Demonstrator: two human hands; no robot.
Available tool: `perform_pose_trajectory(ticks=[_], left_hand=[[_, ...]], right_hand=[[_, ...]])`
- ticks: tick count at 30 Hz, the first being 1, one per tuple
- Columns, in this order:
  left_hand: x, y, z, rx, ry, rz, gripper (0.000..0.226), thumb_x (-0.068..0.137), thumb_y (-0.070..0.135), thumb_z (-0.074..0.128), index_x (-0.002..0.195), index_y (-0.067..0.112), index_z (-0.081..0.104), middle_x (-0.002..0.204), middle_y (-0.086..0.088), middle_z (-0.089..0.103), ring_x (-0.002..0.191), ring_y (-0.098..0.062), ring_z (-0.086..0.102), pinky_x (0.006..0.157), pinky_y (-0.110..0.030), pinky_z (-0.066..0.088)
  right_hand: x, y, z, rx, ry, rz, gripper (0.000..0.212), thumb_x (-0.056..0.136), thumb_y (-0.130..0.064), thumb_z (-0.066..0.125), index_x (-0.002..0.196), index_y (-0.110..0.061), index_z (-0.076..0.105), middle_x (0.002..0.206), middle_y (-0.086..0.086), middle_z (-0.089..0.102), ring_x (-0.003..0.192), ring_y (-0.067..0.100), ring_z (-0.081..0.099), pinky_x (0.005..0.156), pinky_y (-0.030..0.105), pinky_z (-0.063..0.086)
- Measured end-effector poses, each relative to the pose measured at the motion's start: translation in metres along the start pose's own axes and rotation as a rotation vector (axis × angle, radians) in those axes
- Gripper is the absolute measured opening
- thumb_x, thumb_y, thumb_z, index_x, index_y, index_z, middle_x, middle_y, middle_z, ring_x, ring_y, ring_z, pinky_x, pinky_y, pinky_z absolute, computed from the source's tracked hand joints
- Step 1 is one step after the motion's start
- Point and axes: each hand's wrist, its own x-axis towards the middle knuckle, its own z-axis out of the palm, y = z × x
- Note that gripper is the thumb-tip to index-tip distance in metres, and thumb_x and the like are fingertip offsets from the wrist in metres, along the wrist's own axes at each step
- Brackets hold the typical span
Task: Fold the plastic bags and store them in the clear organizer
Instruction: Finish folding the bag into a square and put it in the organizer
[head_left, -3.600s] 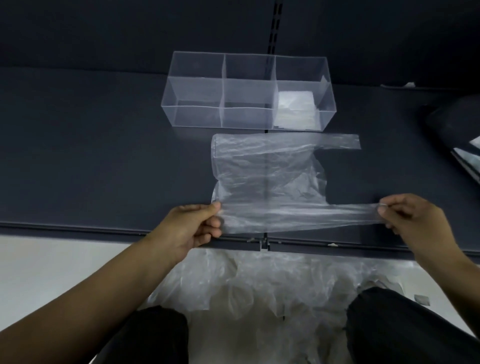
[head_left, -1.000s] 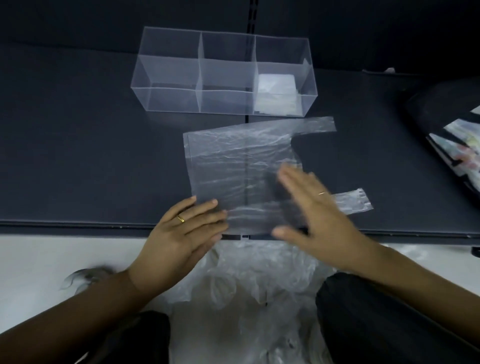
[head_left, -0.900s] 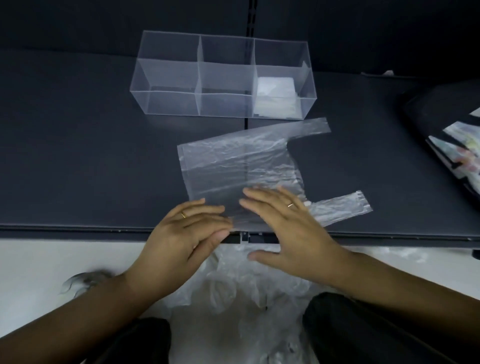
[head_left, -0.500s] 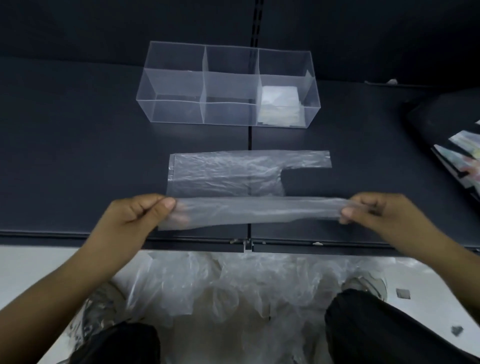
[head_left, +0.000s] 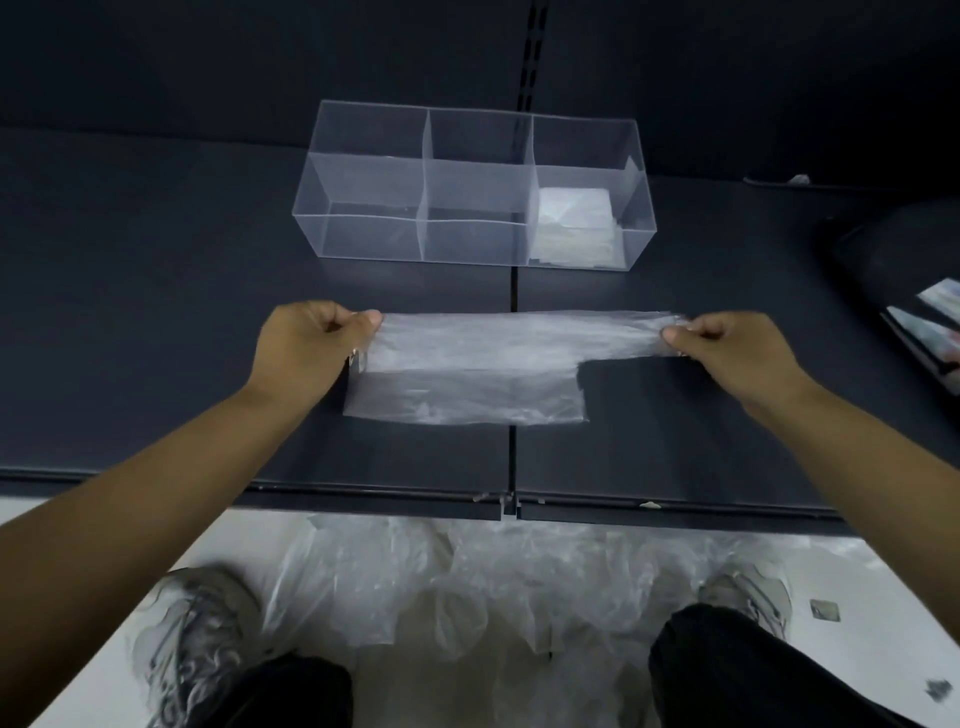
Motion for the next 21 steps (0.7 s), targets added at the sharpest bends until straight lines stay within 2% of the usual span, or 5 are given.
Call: perform_pose_trajectory(ticks=[3,8,15,18,21], left_hand=[[-0.005,0.004,0.001,0.122,0.081,0.049,0.018,0.087,0.035,0.066,0.082,0.018,0.065,0.076,0.009,0.065,0.066,0.001,0.058,0.065,-0.015,0.043],[-0.039,0.016,0.016,0.400,0.090,0.614,0.021,0.095,0.009,0.053,0.110,0.004,0.066,0.108,-0.014,0.063,0.100,-0.032,0.058,0.093,-0.027,0.038],[-0.058,-0.008,0.037,0.775,-0.265,0.500,0.070,0.098,0.052,0.022,0.153,0.011,0.008,0.161,-0.004,0.002,0.148,-0.017,-0.002,0.120,-0.032,-0.005],[-0.068,-0.013,0.039,0.888,-0.239,0.465,0.085,0.088,0.068,-0.001,0.152,0.013,-0.003,0.160,-0.004,-0.009,0.147,-0.018,-0.011,0.119,-0.037,-0.008],[-0.069,-0.011,0.043,0.920,-0.212,0.445,0.088,0.081,0.068,-0.015,0.150,0.014,-0.011,0.156,-0.003,-0.016,0.146,-0.020,-0.015,0.119,-0.041,-0.010]], right_hand=[[0.003,-0.001,0.002,-0.038,0.053,0.005,0.028,0.085,-0.036,0.069,0.066,-0.015,0.067,0.058,-0.005,0.058,0.056,0.006,0.050,0.056,0.022,0.038],[0.007,-0.005,0.002,-0.071,0.073,0.012,0.030,0.085,-0.039,0.068,0.066,-0.016,0.066,0.058,-0.006,0.058,0.054,0.006,0.050,0.054,0.021,0.037],[-0.001,-0.025,0.010,-0.163,0.235,-0.012,0.018,0.087,-0.029,0.066,0.091,-0.011,0.063,0.088,0.005,0.064,0.076,0.017,0.058,0.065,0.027,0.044],[-0.024,-0.056,0.031,-0.251,0.338,-0.365,0.022,0.084,-0.010,0.061,0.106,-0.009,0.062,0.110,0.013,0.055,0.099,0.028,0.055,0.089,0.039,0.045],[-0.064,-0.093,0.085,-0.280,-0.080,-0.721,0.045,0.092,-0.017,0.055,0.135,-0.008,0.049,0.141,0.015,0.045,0.133,0.028,0.038,0.113,0.035,0.026]])
